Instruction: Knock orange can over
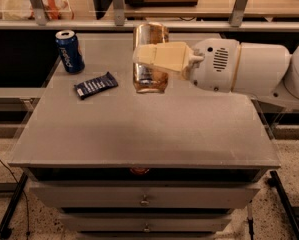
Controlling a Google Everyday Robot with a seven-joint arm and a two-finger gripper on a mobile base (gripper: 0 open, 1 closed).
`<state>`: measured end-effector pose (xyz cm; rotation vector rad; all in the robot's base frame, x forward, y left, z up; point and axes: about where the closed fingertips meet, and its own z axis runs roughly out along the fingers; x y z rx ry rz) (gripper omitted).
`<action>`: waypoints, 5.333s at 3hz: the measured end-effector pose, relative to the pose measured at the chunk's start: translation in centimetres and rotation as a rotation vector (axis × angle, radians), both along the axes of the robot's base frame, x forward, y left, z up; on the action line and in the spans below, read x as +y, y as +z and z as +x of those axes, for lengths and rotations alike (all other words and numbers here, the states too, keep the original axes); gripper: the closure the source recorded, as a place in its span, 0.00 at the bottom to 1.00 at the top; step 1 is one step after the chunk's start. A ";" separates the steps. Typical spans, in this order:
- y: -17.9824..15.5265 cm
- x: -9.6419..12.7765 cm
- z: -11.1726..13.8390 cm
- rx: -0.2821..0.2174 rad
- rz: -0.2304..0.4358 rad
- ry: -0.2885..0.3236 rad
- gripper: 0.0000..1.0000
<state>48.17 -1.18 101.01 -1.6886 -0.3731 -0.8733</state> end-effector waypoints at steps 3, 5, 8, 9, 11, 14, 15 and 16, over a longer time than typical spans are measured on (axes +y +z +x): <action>-5.5 1.9 -1.3 -0.509 -0.166 -0.043 1.00; -5.9 2.2 -1.5 -0.601 -0.195 -0.043 1.00; -8.8 3.2 -3.4 -0.693 -0.200 -0.087 1.00; -9.7 3.7 -3.9 -0.687 -0.202 -0.098 1.00; -11.9 4.8 -4.0 -0.666 -0.192 -0.161 0.82; -14.0 5.4 -4.1 -0.652 -0.186 -0.199 0.12; -14.1 5.4 -4.0 -0.650 -0.187 -0.200 0.00; -14.1 5.3 -3.9 -0.650 -0.191 -0.199 0.00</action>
Offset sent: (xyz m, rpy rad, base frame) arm -0.0177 0.0147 -0.0564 -0.2278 -0.7080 -0.0738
